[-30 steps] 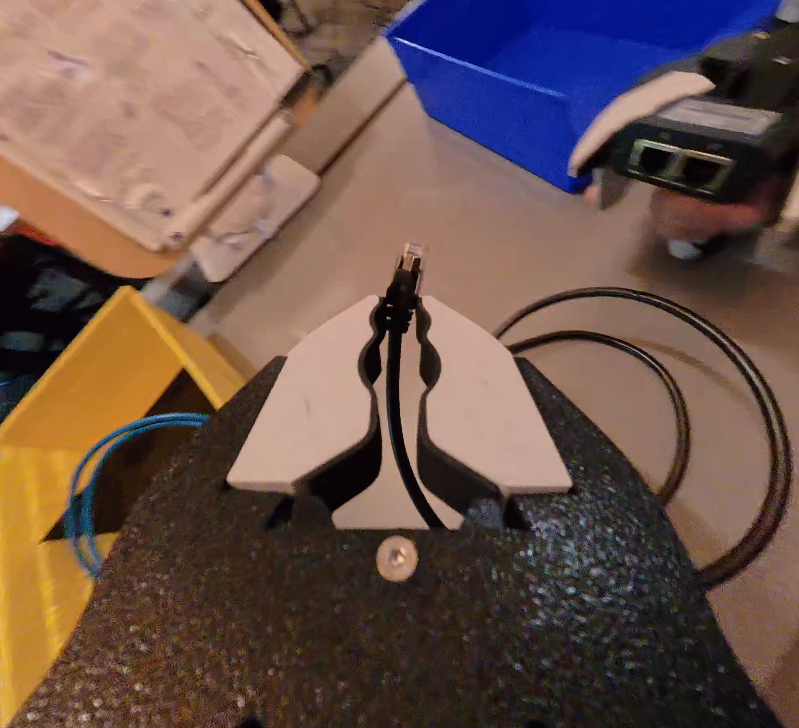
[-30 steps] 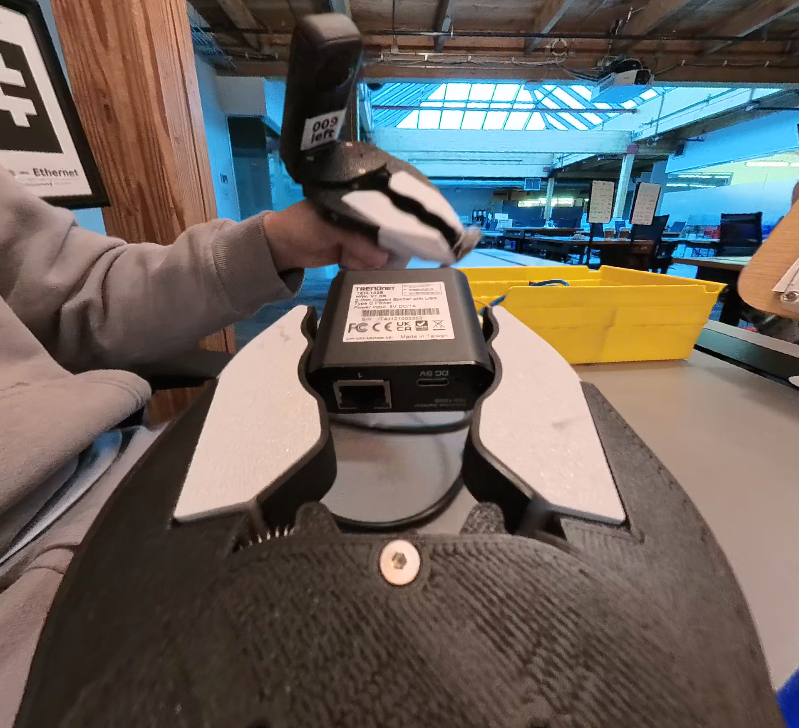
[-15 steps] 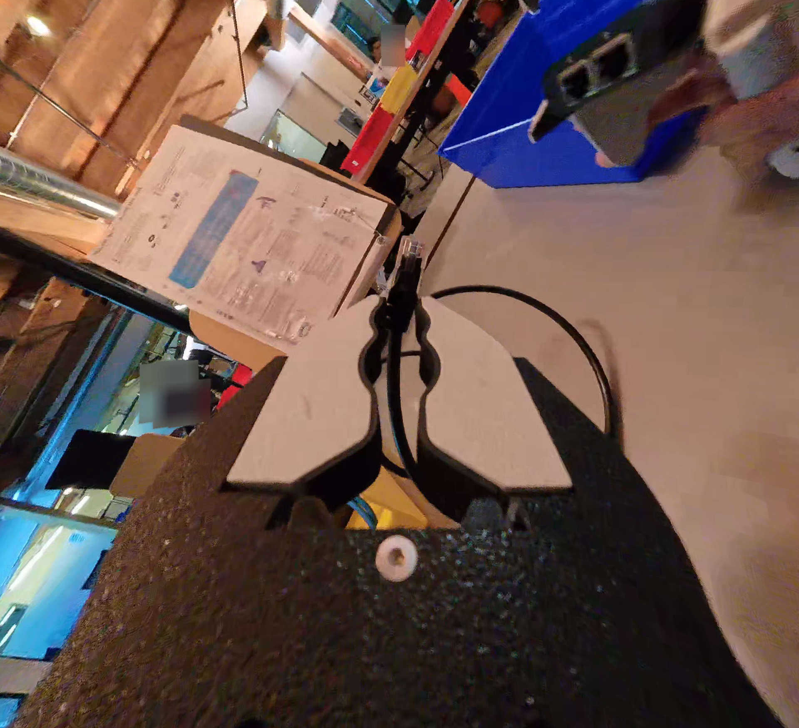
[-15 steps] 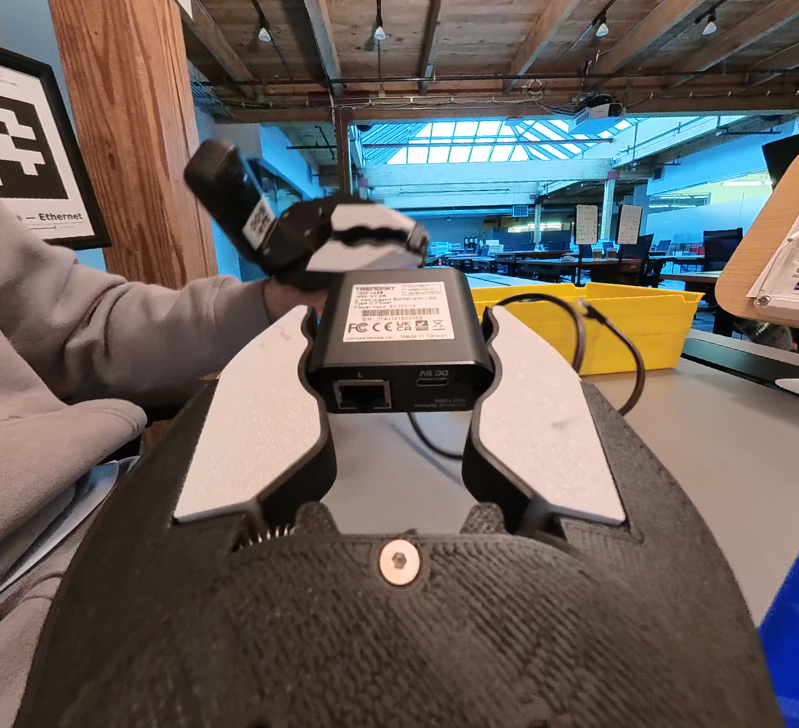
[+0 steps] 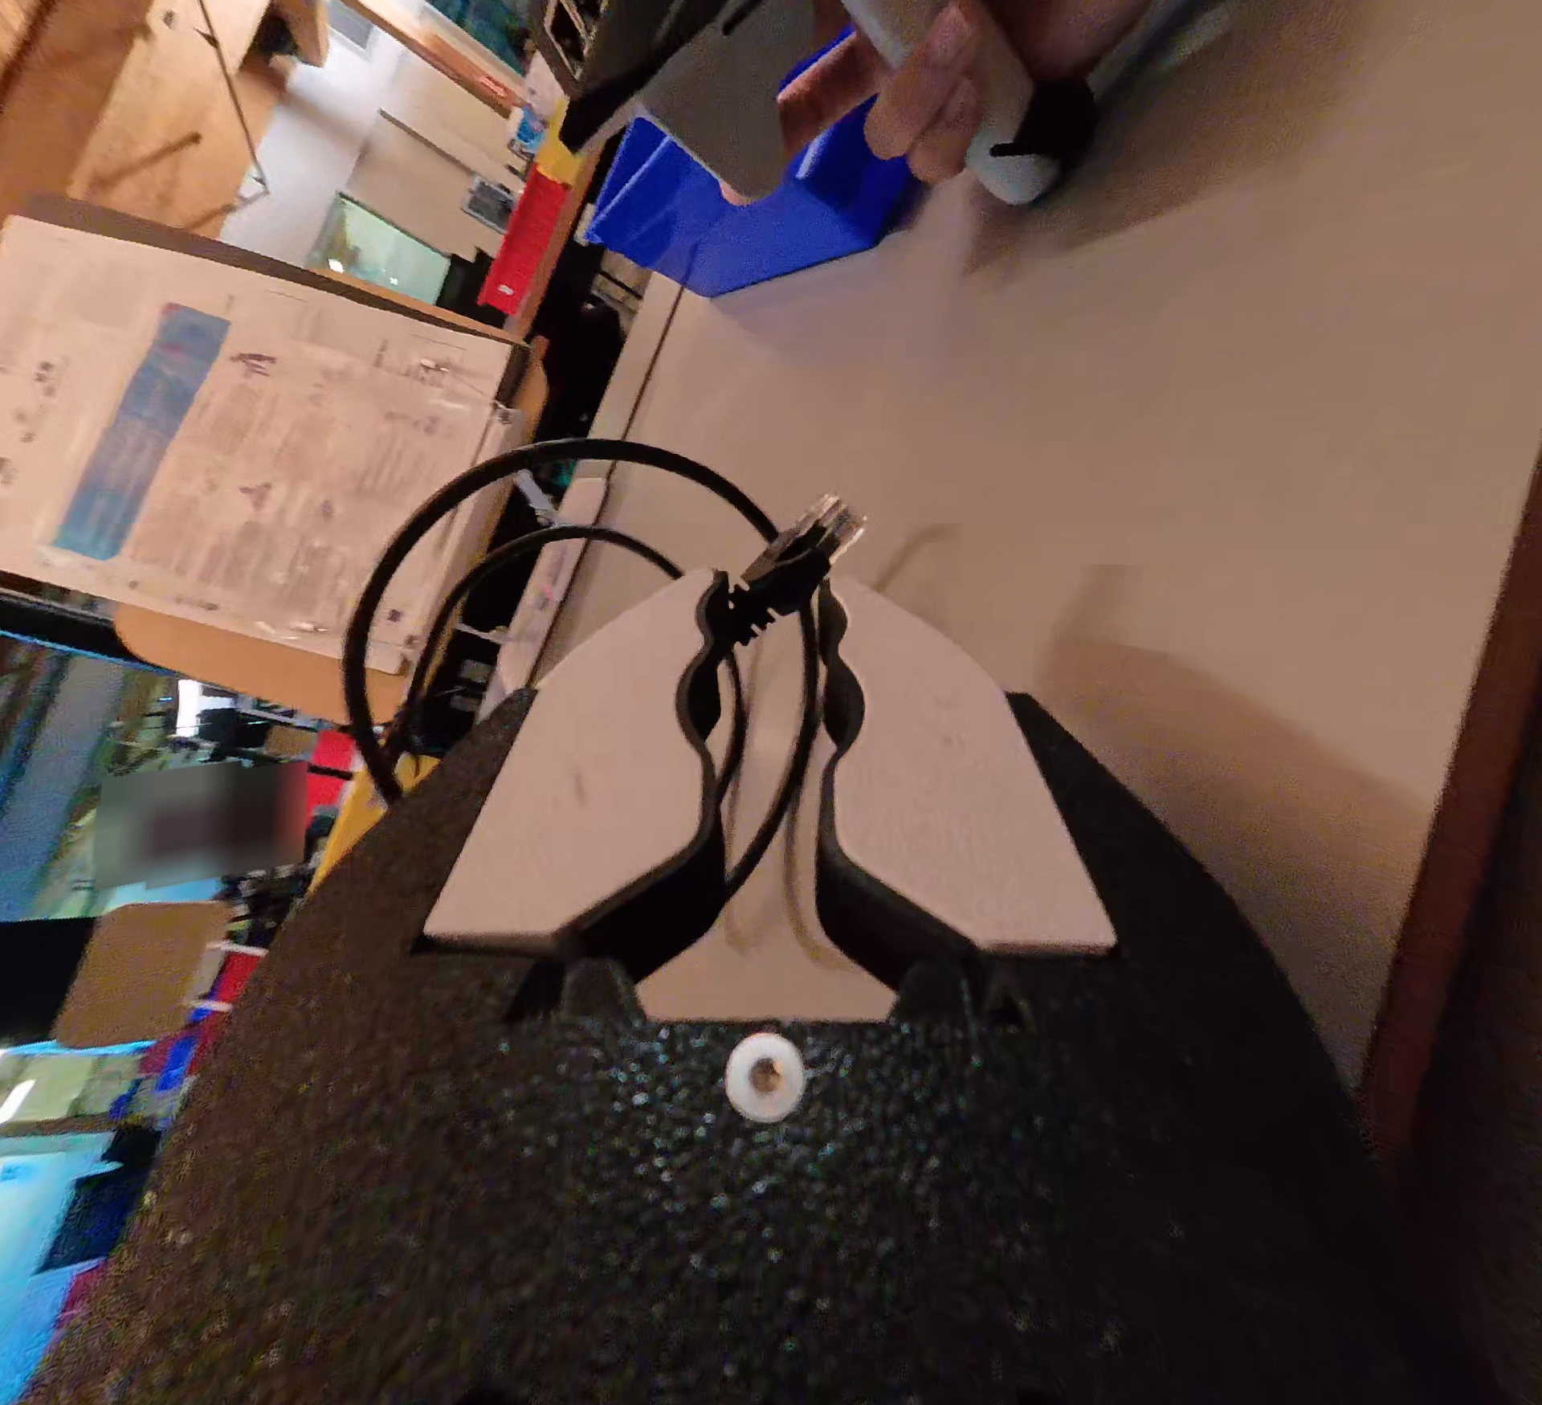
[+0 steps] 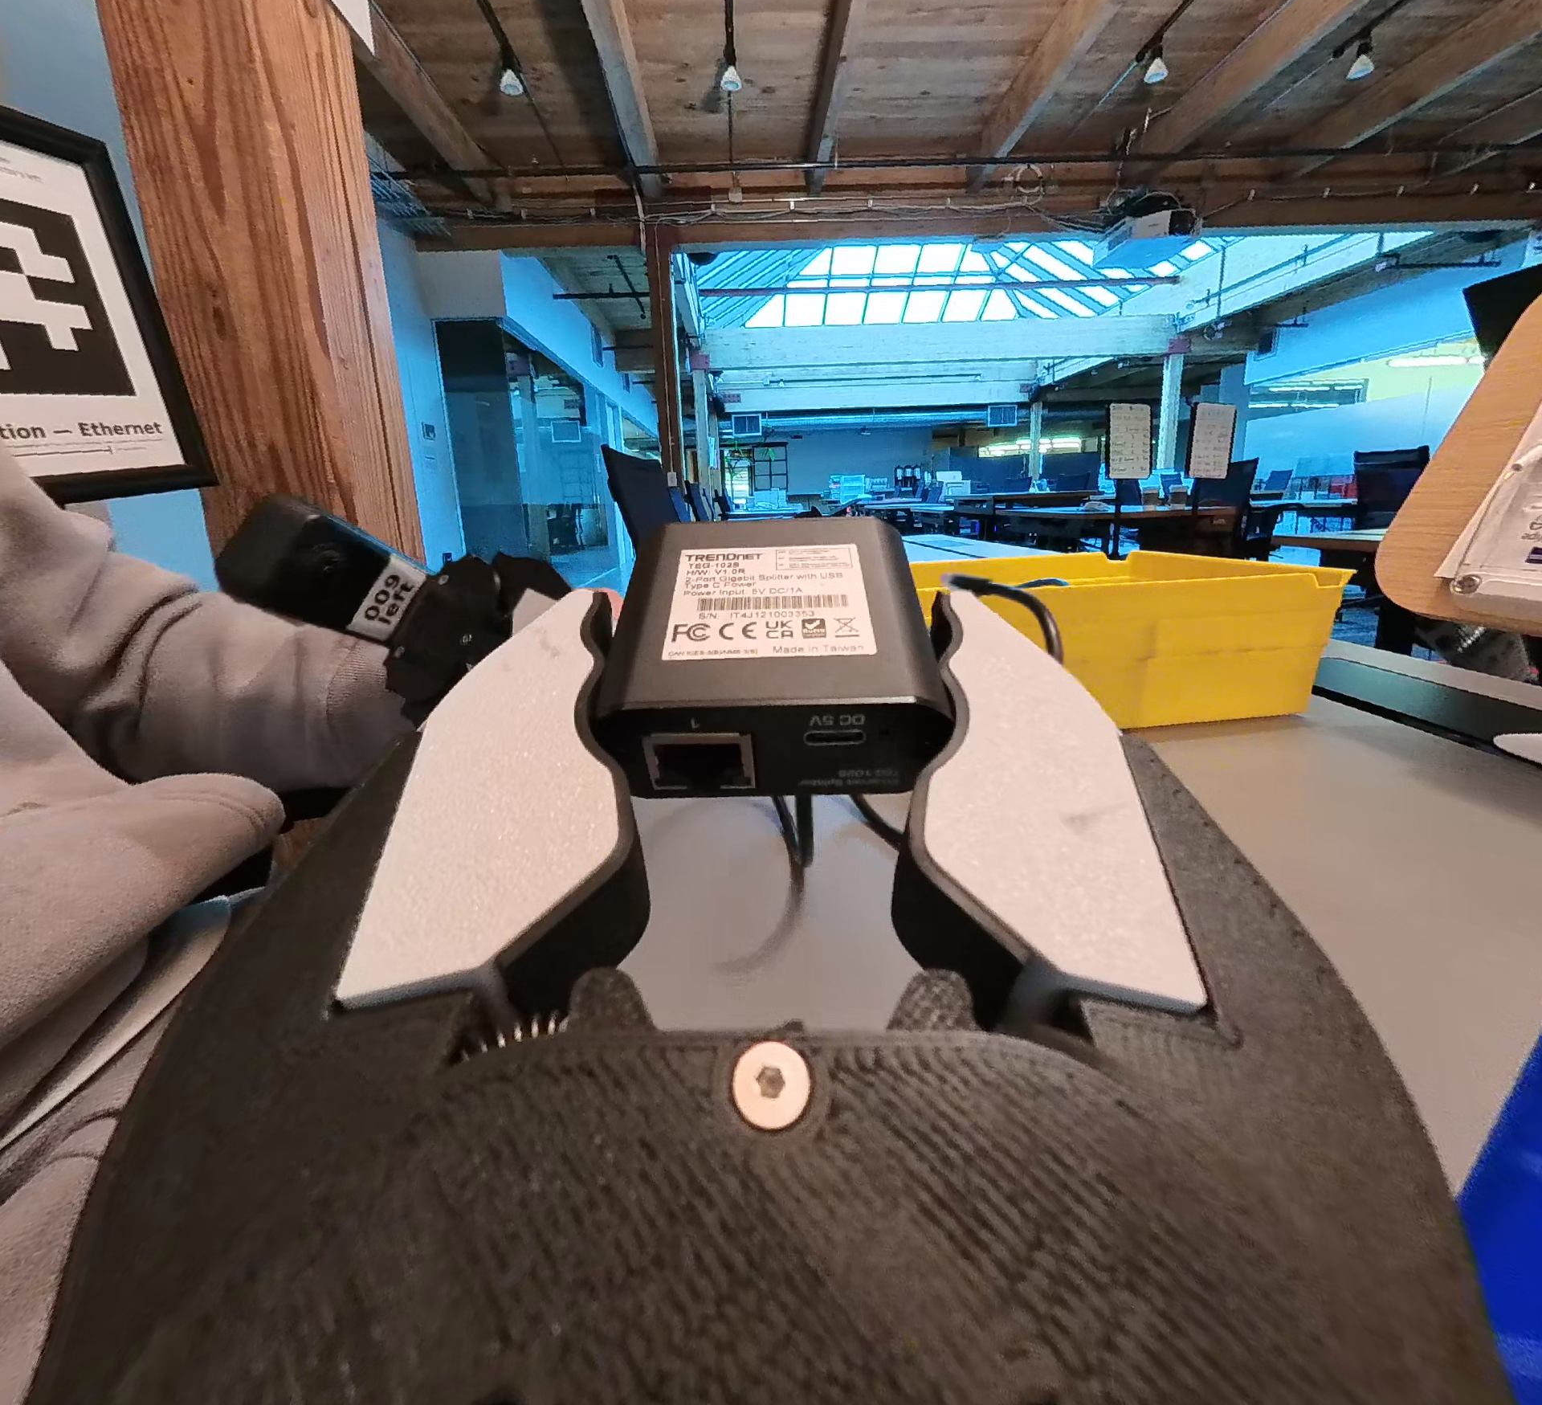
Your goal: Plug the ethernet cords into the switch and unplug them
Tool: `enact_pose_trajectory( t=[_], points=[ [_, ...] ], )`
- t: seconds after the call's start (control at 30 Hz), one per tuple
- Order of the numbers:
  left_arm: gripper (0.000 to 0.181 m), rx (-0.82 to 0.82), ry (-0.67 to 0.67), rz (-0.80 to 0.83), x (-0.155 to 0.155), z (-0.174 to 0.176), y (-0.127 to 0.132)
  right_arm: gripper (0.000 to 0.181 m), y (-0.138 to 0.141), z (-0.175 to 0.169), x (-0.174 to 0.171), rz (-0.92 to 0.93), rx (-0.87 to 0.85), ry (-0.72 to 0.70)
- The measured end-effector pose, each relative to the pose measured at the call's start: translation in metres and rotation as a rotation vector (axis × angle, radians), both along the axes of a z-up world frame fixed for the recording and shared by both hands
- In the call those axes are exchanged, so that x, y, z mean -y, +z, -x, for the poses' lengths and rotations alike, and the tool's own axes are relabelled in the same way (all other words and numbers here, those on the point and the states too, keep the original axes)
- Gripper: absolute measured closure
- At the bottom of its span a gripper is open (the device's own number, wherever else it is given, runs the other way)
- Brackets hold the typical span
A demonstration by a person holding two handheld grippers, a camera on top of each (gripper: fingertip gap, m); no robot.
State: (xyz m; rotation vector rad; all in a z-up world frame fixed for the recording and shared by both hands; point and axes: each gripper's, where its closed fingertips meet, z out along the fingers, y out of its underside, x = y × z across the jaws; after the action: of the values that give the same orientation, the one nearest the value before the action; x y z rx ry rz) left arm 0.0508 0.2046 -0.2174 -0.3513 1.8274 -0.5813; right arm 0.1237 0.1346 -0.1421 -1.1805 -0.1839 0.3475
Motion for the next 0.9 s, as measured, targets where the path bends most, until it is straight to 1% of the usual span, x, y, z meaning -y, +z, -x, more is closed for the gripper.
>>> enact_pose_trajectory(
  t=[0.1,0.17,0.23,0.3,0.37,0.43,0.5,0.57,0.6,0.63,0.7,0.73,0.77,0.83,0.9],
  points=[
    [0.160,-0.141,-0.050,0.143,0.011,0.012,-0.012,0.109,0.000,0.000,0.000,-0.001,0.002,0.002],
    [0.181,-0.247,-0.060,0.161,0.016,0.016,-0.025,0.109,0.000,0.001,0.000,0.004,0.004,0.006],
    [0.181,-0.330,-0.036,0.136,0.019,0.013,-0.039,0.109,-0.001,0.001,-0.001,0.007,0.006,0.007],
    [0.180,-0.411,-0.038,0.122,0.026,0.010,-0.053,0.109,-0.001,0.002,-0.001,0.007,0.008,0.007],
    [0.179,-0.428,-0.042,0.157,0.032,0.003,-0.056,0.109,-0.001,0.001,0.000,0.005,0.008,0.006],
    [0.170,-0.510,-0.093,0.169,0.038,0.007,-0.058,0.109,0.000,0.001,0.000,0.001,0.007,0.004],
    [0.158,-0.603,-0.128,0.248,0.046,0.014,-0.047,0.109,0.000,0.001,0.000,0.001,0.007,0.009],
    [0.155,-0.731,-0.176,0.354,0.055,0.027,-0.028,0.109,0.000,0.002,0.000,0.005,0.005,0.016],
    [0.150,-0.763,-0.198,0.404,0.058,0.031,-0.014,0.106,-0.001,0.002,0.000,0.007,0.005,0.020],
    [0.148,-0.781,-0.227,0.447,0.061,0.036,0.001,0.109,-0.001,0.002,-0.001,0.008,0.004,0.023],
    [0.147,-0.806,-0.291,0.486,0.061,0.046,0.027,0.109,-0.001,0.002,-0.001,0.008,0.003,0.025],
    [0.148,-0.795,-0.278,0.459,0.054,0.045,0.033,0.109,-0.001,0.002,0.000,0.007,0.003,0.025],
    [0.149,-0.776,-0.224,0.382,0.039,0.041,0.032,0.109,-0.001,0.002,0.000,0.007,0.003,0.024],
    [0.153,-0.786,-0.078,0.170,0.000,0.036,0.015,0.109,-0.001,0.002,0.000,0.007,0.004,0.023],
    [0.155,-0.841,0.003,0.030,-0.027,0.036,-0.002,0.109,-0.001,0.003,0.000,0.007,0.007,0.024]
  ],
)
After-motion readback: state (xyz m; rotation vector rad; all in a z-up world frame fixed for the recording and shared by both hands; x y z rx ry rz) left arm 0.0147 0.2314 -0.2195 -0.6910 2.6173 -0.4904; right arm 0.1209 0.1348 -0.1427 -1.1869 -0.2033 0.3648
